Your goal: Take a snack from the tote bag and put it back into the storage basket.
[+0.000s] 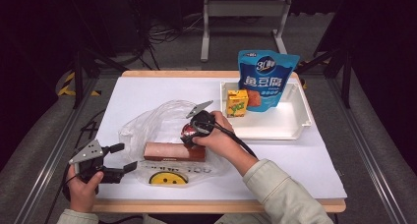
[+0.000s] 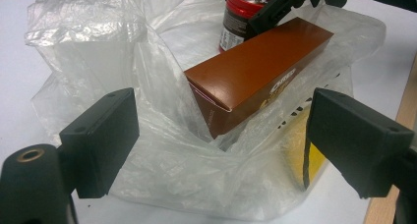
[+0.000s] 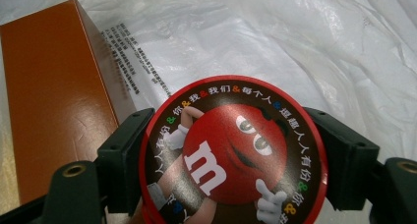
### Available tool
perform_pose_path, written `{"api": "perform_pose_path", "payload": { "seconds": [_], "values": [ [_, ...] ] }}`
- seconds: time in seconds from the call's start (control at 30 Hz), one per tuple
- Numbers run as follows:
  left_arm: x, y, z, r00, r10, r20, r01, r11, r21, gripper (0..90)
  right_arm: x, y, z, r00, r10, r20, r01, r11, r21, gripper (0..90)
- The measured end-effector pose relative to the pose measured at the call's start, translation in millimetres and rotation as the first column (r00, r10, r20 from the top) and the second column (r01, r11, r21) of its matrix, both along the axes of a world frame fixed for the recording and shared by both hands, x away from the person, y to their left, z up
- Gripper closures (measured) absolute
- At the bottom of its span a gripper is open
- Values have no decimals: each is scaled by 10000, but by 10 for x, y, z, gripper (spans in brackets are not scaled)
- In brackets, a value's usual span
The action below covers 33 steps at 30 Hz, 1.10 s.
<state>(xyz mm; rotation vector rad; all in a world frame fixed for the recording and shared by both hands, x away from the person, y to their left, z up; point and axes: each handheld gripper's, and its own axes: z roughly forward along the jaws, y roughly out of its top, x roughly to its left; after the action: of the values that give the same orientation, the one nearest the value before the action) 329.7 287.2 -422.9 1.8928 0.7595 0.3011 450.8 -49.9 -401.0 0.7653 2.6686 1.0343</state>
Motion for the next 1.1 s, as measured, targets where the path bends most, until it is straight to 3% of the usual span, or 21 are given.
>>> {"api": "perform_pose_path", "payload": {
  "seconds": [0.27,1.1],
  "values": [
    [-1,-1,1,10000,-8,-5,8,10000,6,132,-12,-3,99,9997,172,201,-174,9998,98,257],
    [-3,1,4,10000,7,18,-7,10000,-6,132,-90,-45,599,9952,354,915,-417,9968,680,258]
  ]
}}
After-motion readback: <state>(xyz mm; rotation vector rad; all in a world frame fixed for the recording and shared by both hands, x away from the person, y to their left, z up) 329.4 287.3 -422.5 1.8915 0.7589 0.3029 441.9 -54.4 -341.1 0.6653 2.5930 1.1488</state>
